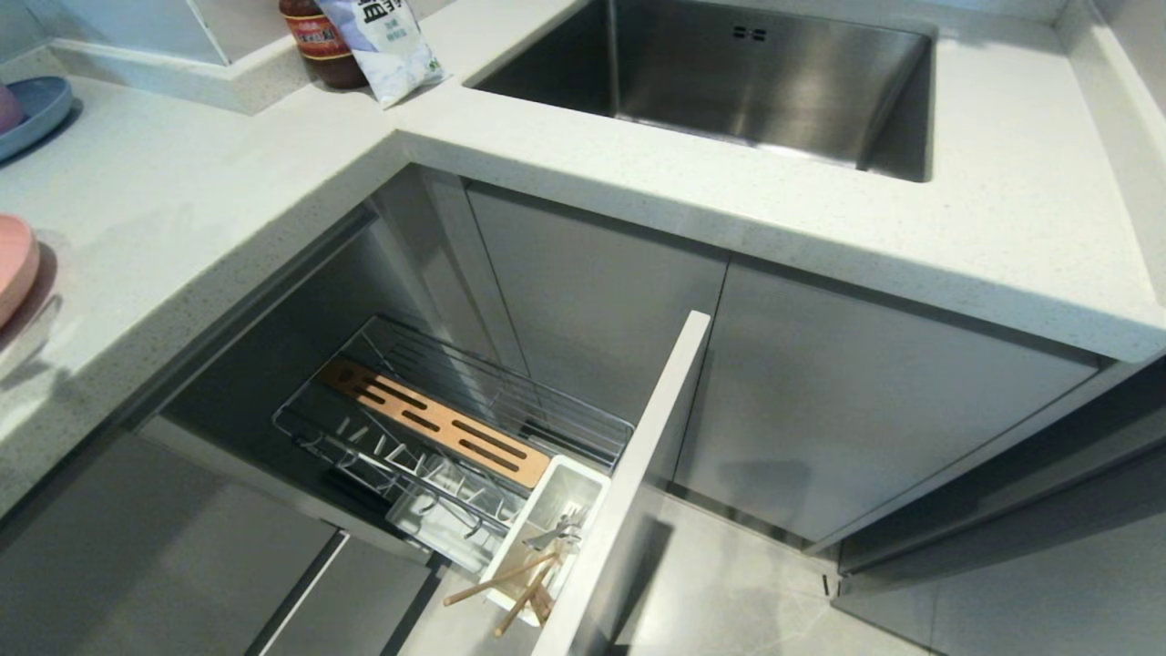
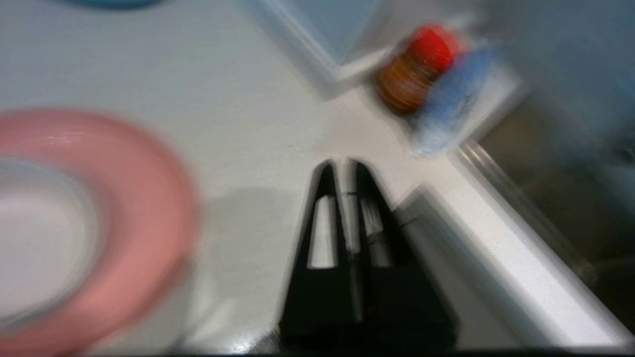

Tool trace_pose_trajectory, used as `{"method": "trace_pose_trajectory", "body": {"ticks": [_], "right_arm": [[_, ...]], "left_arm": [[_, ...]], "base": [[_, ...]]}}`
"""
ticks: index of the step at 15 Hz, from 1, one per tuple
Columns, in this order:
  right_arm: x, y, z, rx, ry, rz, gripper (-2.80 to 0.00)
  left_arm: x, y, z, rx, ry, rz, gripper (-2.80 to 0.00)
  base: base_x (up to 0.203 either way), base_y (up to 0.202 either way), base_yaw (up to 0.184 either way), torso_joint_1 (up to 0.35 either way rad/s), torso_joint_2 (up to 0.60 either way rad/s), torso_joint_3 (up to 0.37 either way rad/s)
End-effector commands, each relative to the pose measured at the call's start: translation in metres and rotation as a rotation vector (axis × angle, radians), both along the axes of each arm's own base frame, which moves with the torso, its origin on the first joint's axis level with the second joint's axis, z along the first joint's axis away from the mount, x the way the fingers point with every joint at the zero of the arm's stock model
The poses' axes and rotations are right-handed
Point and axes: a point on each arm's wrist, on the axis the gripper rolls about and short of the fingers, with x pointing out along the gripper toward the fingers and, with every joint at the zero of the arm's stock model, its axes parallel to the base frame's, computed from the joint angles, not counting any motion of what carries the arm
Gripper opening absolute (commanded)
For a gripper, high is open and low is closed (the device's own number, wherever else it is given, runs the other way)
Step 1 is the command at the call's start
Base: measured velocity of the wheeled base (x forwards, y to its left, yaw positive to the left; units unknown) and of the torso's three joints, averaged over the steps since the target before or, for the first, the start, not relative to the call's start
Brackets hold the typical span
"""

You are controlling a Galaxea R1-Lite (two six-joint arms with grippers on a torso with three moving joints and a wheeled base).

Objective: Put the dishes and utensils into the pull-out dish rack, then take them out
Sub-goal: Take the chopsticks out of the cupboard

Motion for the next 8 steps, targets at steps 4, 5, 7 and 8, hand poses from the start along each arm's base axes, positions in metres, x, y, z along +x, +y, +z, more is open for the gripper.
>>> {"method": "trace_pose_trajectory", "body": {"ticks": [4, 5, 7, 8], "right_arm": [[0.000, 0.000, 0.000, 0.000, -0.001, 0.000, -2.80], [0.000, 0.000, 0.000, 0.001, -0.001, 0.000, -2.80], [0.000, 0.000, 0.000, 0.001, -0.001, 0.000, -2.80], [0.000, 0.000, 0.000, 0.001, -0.001, 0.000, -2.80]], "left_arm": [[-0.022, -0.034, -0.005, -0.084, -0.162, -0.208, -2.80], [-0.022, -0.037, -0.007, -0.098, -0.159, -0.245, -2.80], [-0.021, -0.044, -0.013, -0.120, -0.103, -0.323, -2.80], [-0.019, -0.049, -0.018, -0.133, -0.048, -0.373, -2.80]], "base": [[0.000, 0.000, 0.000, 0.000, 0.00, 0.000], [0.000, 0.000, 0.000, 0.000, 0.00, 0.000], [0.000, 0.000, 0.000, 0.000, 0.00, 0.000], [0.000, 0.000, 0.000, 0.000, 0.00, 0.000]]}}
